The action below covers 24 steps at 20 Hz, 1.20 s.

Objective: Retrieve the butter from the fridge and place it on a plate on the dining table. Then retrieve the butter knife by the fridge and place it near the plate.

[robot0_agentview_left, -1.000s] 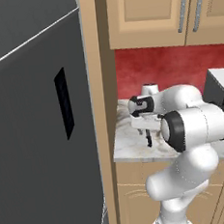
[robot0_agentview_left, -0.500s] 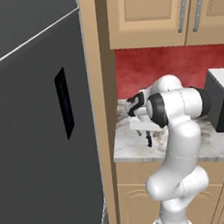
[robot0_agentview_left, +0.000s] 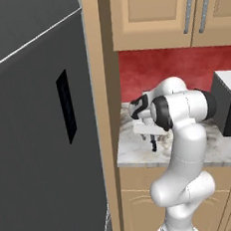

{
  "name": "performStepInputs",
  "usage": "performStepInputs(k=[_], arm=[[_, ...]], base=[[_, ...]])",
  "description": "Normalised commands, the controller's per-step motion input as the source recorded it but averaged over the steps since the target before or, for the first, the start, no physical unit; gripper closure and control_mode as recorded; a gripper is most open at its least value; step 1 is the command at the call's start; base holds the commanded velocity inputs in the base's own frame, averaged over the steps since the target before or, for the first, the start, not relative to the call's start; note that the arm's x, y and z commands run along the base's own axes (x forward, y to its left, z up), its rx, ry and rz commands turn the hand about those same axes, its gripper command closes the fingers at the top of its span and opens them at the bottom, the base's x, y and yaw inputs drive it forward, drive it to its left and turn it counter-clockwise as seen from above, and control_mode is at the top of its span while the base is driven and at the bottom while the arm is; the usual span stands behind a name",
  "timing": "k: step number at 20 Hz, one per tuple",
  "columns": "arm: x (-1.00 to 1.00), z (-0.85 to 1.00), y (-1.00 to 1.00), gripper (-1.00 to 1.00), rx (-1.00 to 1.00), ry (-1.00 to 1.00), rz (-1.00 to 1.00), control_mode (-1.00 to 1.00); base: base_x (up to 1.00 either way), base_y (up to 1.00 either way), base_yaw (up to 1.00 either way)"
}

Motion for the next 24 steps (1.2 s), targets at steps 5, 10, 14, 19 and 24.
performStepInputs(k=[5, 10, 14, 19, 24], arm=[[-0.23, 0.00, 0.00, -1.00, 0.00, 0.00, 0.01, -1.00], [-0.46, 0.13, -0.01, -1.00, 0.00, 0.00, 0.01, -1.00], [-0.40, 0.13, 0.00, -1.00, 0.00, -0.01, 0.00, -1.00], [-0.06, 0.00, -0.01, -1.00, 0.00, 0.00, 0.00, -1.00], [0.02, -0.14, 0.00, -1.00, 0.00, 0.02, 0.00, -1.00]], base=[[0.00, 0.00, 0.00], [0.00, 0.00, 0.00], [0.00, 0.00, 0.00], [0.00, 0.00, 0.00], [0.00, 0.00, 0.00]])
